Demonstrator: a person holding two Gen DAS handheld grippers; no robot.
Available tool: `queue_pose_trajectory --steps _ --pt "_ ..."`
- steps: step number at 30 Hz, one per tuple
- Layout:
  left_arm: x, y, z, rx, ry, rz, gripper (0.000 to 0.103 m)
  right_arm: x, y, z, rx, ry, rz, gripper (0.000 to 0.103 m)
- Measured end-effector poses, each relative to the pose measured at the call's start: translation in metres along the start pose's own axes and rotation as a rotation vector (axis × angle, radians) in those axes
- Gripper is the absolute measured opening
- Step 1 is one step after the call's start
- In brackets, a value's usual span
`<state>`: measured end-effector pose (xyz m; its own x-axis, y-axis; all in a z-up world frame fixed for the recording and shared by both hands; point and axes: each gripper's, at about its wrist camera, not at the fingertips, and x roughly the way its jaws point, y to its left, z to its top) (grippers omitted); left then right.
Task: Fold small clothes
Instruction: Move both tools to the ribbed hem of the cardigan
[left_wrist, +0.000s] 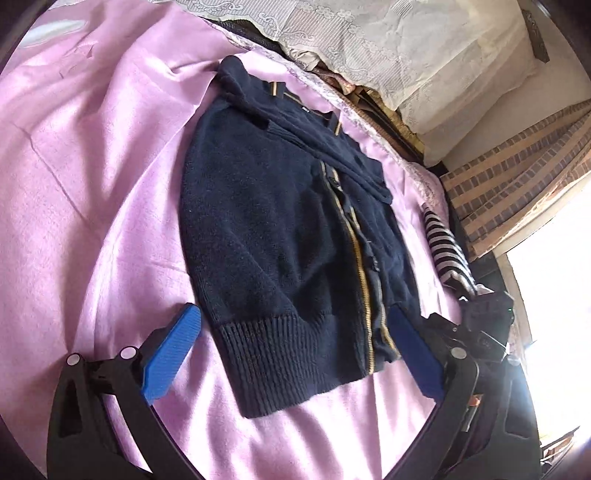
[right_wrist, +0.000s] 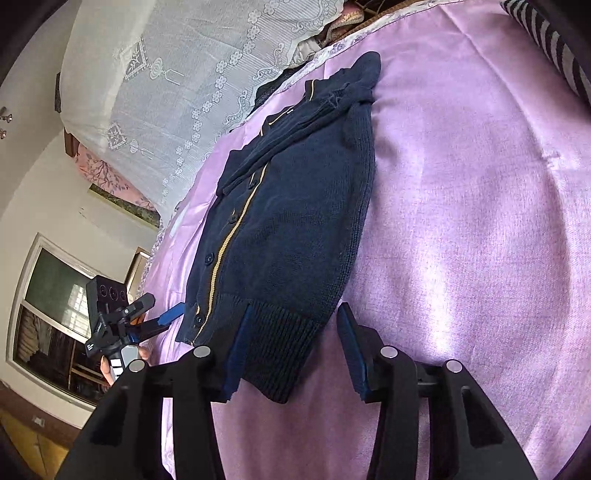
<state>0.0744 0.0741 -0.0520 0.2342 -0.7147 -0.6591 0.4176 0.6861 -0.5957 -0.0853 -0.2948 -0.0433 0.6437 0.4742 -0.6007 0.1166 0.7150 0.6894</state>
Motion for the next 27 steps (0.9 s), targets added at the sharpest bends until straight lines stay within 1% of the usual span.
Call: queue_pose_trajectory --steps 6,9,10,11,14,15,21,22,24,26,27 --pt "0.023 -0.002 0.019 0.055 0.028 0.071 0.098 0.009 -0.002 0.013 0.027 0.017 0.011 0.045" --pt "0.029 -0.006 0.02 0.094 0.03 0.085 0.098 0.018 -0.005 0.022 0.054 0.027 0.03 0.04" --pt "0.029 -0.007 0.018 0.106 0.029 0.086 0.098 0.02 -0.006 0.023 0.063 0.028 0.036 0.037" --pt "0.028 -0.008 0.016 0.112 0.031 0.077 0.098 0.021 -0.007 0.024 0.071 0.026 0.042 0.035" --pt "0.025 -0.011 0.006 0.106 0.053 -0.002 0.098 0.02 -0.009 0.022 0.078 0.022 0.062 0.033" --pt "0.024 -0.013 0.002 0.112 0.058 -0.012 0.098 0.02 -0.009 0.02 0.077 0.024 0.072 0.033" --pt "0.02 -0.026 -0.018 0.154 0.058 -0.011 0.097 0.022 0.006 0.003 0.025 0.066 0.097 0.033" --pt "0.02 -0.026 -0.019 0.151 0.052 -0.007 0.096 0.023 0.01 0.0 0.012 0.074 0.095 0.033" --pt "0.018 -0.023 -0.018 0.13 0.042 -0.003 0.088 0.024 0.017 -0.003 -0.029 0.074 0.067 0.033" --pt "0.017 -0.017 -0.016 0.102 0.032 0.012 0.07 0.024 0.021 -0.004 -0.054 0.074 0.051 0.033" --pt "0.017 -0.014 -0.015 0.089 0.031 0.018 0.067 0.024 0.021 -0.004 -0.058 0.074 0.047 0.033"
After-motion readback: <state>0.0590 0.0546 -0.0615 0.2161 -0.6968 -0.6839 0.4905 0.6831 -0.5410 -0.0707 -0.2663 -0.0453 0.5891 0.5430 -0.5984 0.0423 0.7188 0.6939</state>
